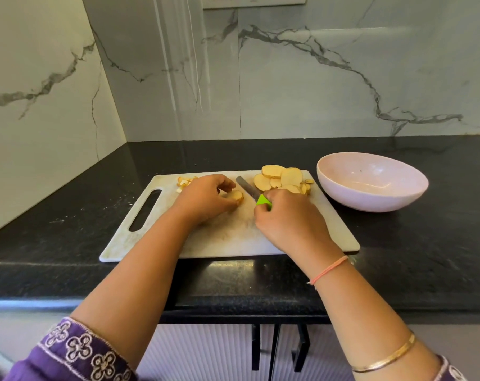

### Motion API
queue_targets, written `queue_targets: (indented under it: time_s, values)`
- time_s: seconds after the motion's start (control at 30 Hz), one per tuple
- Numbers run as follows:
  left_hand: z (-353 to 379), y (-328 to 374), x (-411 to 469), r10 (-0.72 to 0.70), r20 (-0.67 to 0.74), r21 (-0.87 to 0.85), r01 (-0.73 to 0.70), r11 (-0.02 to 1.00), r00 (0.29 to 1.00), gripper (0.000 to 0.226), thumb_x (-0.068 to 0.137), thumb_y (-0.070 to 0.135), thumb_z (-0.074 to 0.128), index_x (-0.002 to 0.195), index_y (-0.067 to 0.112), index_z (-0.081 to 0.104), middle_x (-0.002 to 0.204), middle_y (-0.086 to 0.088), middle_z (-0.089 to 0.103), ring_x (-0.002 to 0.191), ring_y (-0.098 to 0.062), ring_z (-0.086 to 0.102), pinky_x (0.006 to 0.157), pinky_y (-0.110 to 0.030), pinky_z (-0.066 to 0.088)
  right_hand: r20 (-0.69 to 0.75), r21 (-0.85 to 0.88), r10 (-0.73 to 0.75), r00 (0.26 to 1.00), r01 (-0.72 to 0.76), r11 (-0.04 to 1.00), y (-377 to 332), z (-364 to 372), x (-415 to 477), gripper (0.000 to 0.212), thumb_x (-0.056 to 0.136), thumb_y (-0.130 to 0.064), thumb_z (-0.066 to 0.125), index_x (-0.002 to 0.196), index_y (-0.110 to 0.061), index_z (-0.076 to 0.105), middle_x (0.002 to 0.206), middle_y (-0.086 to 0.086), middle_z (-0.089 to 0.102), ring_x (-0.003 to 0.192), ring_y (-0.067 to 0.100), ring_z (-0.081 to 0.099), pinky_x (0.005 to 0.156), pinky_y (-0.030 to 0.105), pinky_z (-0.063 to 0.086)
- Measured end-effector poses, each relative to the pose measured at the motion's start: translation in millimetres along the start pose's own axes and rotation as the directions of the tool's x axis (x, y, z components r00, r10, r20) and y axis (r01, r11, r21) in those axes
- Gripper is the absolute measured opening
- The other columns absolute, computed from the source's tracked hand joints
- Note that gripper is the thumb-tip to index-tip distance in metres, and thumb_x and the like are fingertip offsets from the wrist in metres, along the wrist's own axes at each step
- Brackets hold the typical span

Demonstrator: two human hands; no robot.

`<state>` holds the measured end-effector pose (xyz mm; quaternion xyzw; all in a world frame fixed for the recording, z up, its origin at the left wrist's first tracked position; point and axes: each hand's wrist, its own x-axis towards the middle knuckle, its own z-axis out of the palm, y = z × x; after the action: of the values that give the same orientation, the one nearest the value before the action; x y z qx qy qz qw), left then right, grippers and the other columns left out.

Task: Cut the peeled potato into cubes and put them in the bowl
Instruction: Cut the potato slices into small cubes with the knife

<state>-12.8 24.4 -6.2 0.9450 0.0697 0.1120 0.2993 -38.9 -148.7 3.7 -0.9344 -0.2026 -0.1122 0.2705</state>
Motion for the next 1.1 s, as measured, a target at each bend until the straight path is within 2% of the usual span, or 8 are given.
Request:
queue_targets:
  time_s: [0.2,0.33,0.43,0.57,0.67,0.87,0.97,1.1]
  values:
    - [2,2,1,-0.014,0.017,-0.018,0.015,1.0,1.0,0.043,0.082,0.03,0.072,0.121,0.023,0.057,0.118,0.005,0.061,0.093,-0.01,0.052,0.079,-0.024,0.043,0.032,-0.124,-0.002,0.999,0.006,0.992,-15,-11,-3,0.021,0.094,-0.029,0.044,0.076,-0.02,0.046,0.064,-0.004,0.04,0.07,0.021,0.046,0.048,0.023,0.024]
    - [2,2,0,-0.015,0.015,-0.066,0.015,0.998,1.0,0.044,0.081,0.026,0.073,0.122,0.021,0.058,0.11,0.006,0.061,0.087,-0.008,0.052,0.078,-0.023,0.044,0.06,-0.216,-0.021,0.998,0.034,0.976,-26,-10,-4,0.015,0.095,-0.027,0.045,0.083,-0.018,0.046,0.069,-0.001,0.041,0.072,0.02,0.044,0.047,0.022,0.023]
    - [2,2,1,-0.016,0.008,-0.087,0.016,0.996,1.0,0.042,0.08,0.025,0.073,0.12,0.021,0.059,0.112,0.005,0.063,0.084,-0.009,0.052,0.081,-0.025,0.047,0.094,-0.285,-0.057,0.994,0.082,0.955,-36,-11,-3,0.013,0.095,-0.023,0.045,0.094,-0.016,0.056,0.073,0.001,0.045,0.072,0.02,0.047,0.054,0.024,0.035]
    - [2,1,0,-0.04,0.018,-0.062,0.041,0.997,0.999,0.038,0.084,0.024,0.069,0.12,0.022,0.057,0.115,0.005,0.062,0.092,-0.011,0.054,0.081,-0.026,0.047,0.188,-0.314,-0.042,0.981,0.101,0.944,-46,-24,6,0.008,0.094,-0.019,0.044,0.089,-0.016,0.05,0.069,0.002,0.045,0.068,0.018,0.049,0.052,0.025,0.036]
    - [3,3,0,-0.046,0.029,-0.053,0.048,0.997,0.999,0.038,0.086,0.023,0.066,0.123,0.021,0.056,0.116,0.004,0.061,0.094,-0.012,0.054,0.079,-0.025,0.046,0.225,-0.315,-0.043,0.973,0.114,0.942,-49,-38,6,0.004,0.092,-0.017,0.046,0.089,-0.015,0.048,0.07,0.002,0.048,0.069,0.018,0.051,0.061,0.028,0.041]
    - [3,1,1,-0.047,0.02,-0.051,0.048,0.998,0.999,0.04,0.085,0.028,0.069,0.122,0.022,0.056,0.117,0.006,0.062,0.091,-0.011,0.055,0.075,-0.023,0.045,0.213,-0.348,-0.083,0.974,0.155,0.925,-44,-38,-12,0.012,0.092,-0.02,0.045,0.082,-0.015,0.045,0.068,0.001,0.043,0.059,0.014,0.041,0.051,0.024,0.034]
    - [4,3,2,-0.046,0.023,-0.067,0.047,0.997,0.999,0.04,0.084,0.029,0.071,0.12,0.023,0.057,0.117,0.006,0.062,0.089,-0.01,0.054,0.074,-0.022,0.045,0.208,-0.343,-0.073,0.975,0.143,0.928,-42,-40,-23,0.025,0.093,-0.025,0.046,0.07,-0.018,0.038,0.066,0.0,0.043,0.057,0.013,0.04,0.052,0.025,0.035]
    - [0,0,0,-0.066,0.028,-0.073,0.068,0.995,0.997,0.042,0.083,0.028,0.071,0.122,0.021,0.057,0.118,0.005,0.061,0.091,-0.01,0.054,0.074,-0.023,0.044,0.216,-0.338,-0.072,0.974,0.144,0.93,-45,-42,-39,0.036,0.093,-0.027,0.046,0.062,-0.02,0.03,0.066,-0.001,0.042,0.056,0.012,0.038,0.046,0.025,0.028]
